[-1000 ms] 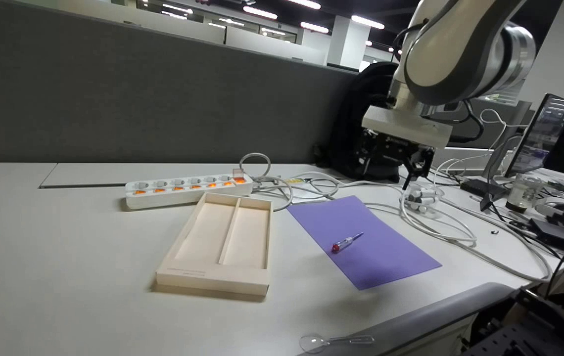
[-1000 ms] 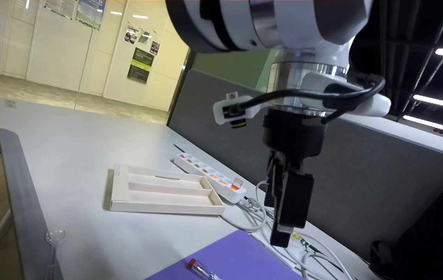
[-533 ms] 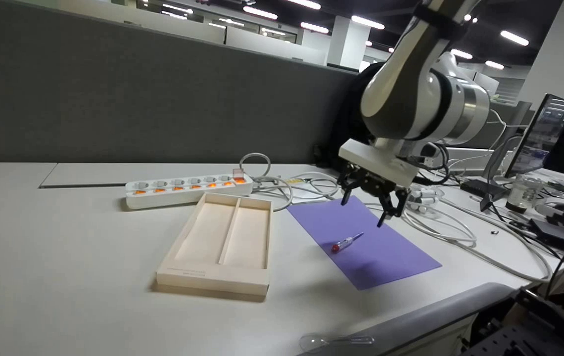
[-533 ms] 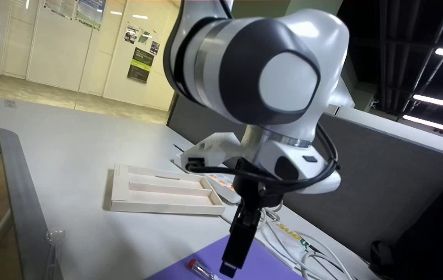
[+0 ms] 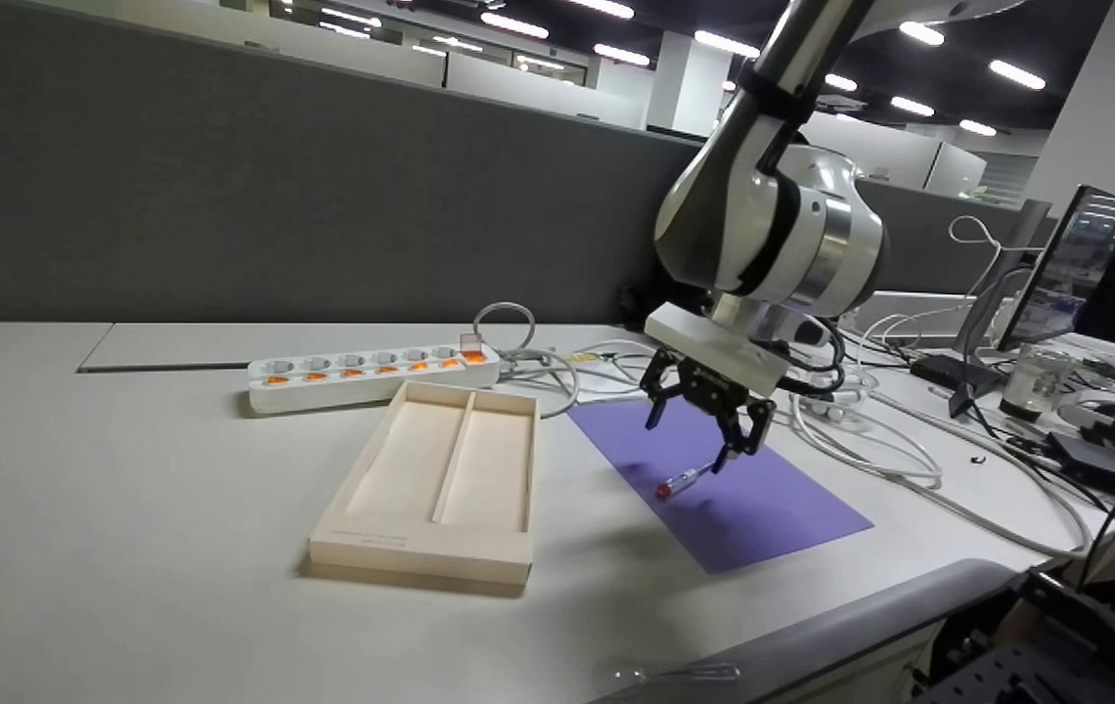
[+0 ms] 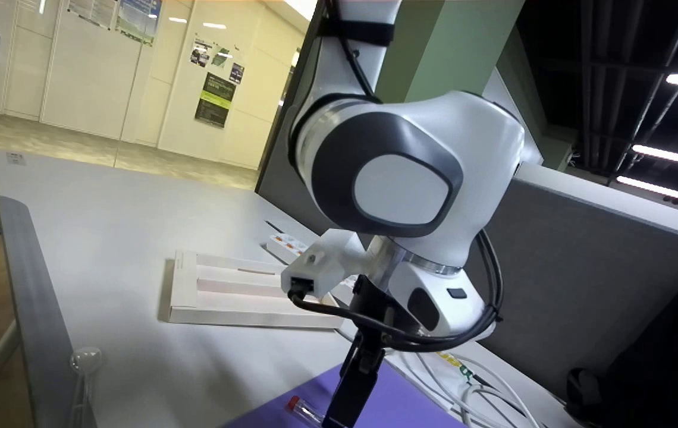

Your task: Move the screwdriver from the mat to the tray

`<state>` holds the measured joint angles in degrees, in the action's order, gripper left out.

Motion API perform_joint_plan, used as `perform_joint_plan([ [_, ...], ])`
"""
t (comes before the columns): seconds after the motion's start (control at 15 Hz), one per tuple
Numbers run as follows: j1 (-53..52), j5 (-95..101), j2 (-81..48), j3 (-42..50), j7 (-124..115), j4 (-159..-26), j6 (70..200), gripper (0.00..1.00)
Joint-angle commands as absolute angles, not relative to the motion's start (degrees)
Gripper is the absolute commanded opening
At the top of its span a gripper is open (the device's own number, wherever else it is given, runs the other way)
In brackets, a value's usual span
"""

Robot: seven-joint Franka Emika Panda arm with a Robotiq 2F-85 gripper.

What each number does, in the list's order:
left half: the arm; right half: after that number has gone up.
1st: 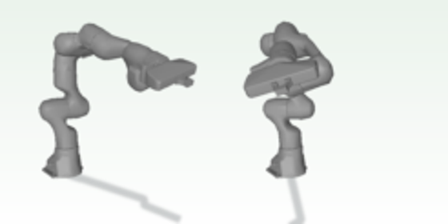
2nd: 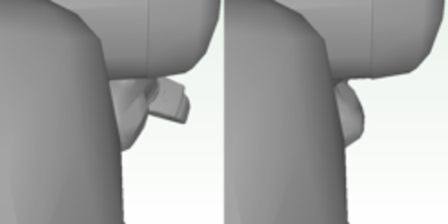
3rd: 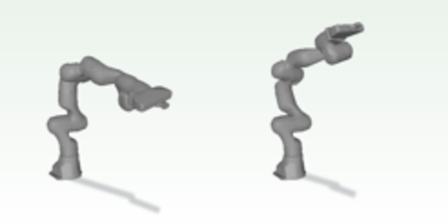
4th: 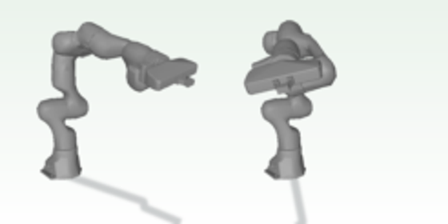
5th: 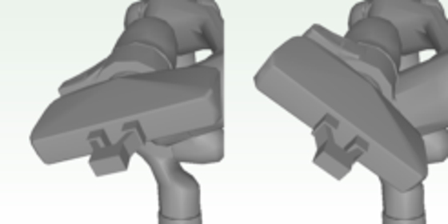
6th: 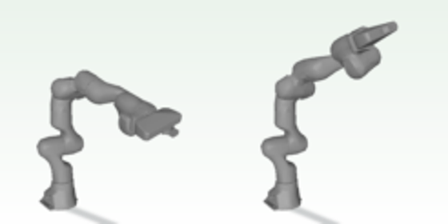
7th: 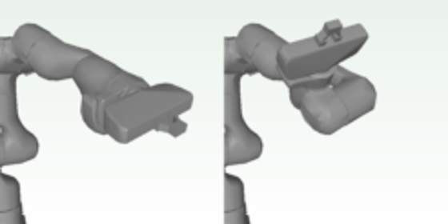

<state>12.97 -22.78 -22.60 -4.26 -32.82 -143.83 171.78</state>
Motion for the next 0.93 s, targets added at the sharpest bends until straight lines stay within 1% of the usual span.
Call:
perform_joint_plan([
  [0.0, 11.5, -26.0, -24.6, -3.0, -29.4, -142.0, 169.5, 1.0],
  [0.2, 9.6, -26.6, -25.9, -1.4, -29.1, -142.0, 169.7, 1.0],
  [0.27, 9.4, -26.8, -26.2, -1.2, -29.1, -141.9, 170.0, 0.75],
  [0.33, 8.8, -26.8, -26.5, -0.7, -29.2, -141.9, 170.1, 0.74],
  [0.4, 8.3, -26.9, -26.8, -0.3, -29.3, -141.9, 170.9, 0.68],
  [0.47, 8.0, -27.0, -26.9, -0.1, -29.3, -141.9, 171.0, 0.6],
  [0.6, 7.5, -27.0, -27.1, 0.2, -29.2, -141.9, 171.2, 0.45],
  [0.87, 6.8, -26.5, -26.3, 0.9, -28.7, -142.1, 170.5, 0.21],
])
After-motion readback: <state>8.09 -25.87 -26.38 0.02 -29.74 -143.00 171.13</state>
